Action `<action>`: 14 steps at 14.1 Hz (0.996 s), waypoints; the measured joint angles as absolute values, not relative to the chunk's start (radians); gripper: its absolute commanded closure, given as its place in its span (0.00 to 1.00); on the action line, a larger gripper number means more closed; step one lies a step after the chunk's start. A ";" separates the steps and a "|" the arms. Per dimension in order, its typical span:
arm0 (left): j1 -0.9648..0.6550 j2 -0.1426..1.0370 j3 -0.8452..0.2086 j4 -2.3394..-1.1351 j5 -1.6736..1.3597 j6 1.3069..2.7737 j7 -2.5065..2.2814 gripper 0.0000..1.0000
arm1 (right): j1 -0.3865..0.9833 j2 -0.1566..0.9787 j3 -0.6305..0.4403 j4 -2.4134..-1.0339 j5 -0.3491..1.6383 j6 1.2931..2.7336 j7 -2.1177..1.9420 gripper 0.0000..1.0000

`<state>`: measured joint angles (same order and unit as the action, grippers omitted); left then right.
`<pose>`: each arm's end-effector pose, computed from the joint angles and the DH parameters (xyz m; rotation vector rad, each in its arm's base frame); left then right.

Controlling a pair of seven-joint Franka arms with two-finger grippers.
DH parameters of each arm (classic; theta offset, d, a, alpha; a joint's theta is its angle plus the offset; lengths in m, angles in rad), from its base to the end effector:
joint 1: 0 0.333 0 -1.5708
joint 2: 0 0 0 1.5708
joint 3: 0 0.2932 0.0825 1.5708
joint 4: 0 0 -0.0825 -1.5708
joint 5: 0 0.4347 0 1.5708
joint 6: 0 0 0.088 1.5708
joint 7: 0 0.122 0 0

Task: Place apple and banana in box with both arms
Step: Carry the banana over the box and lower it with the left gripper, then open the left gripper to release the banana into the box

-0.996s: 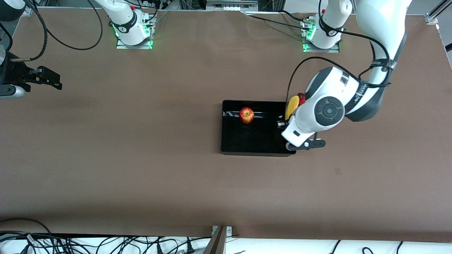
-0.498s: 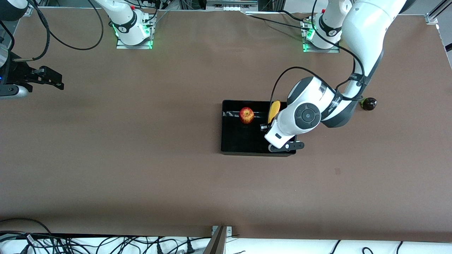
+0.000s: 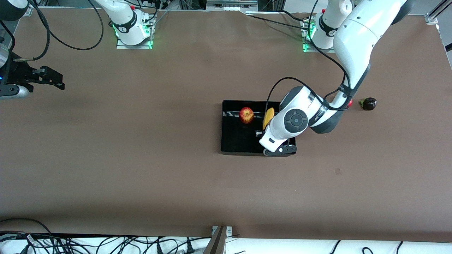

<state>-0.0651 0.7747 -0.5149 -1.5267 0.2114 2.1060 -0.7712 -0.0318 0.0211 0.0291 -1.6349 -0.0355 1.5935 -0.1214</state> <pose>0.6287 -0.3525 0.1753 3.0309 0.2766 -0.2828 0.6090 -0.0060 0.5424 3.1034 0.1874 -0.1003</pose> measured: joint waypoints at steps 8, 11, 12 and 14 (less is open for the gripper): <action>-0.065 0.851 -0.514 -1.530 0.314 2.180 -0.838 0.18 | -0.016 0.022 0.028 -1.634 -0.035 1.595 -0.121 0.00; -0.063 0.859 -0.511 -1.530 0.315 2.174 -0.838 0.00 | -0.016 0.023 0.026 -1.634 -0.035 1.595 -0.121 0.00; -0.062 0.858 -0.511 -1.527 0.315 2.149 -0.840 0.00 | -0.016 0.023 0.026 -1.634 -0.035 1.595 -0.121 0.00; -0.060 0.843 -0.517 -1.503 0.315 2.057 -0.850 0.00 | -0.016 0.023 0.026 -1.634 -0.035 1.595 -0.121 0.00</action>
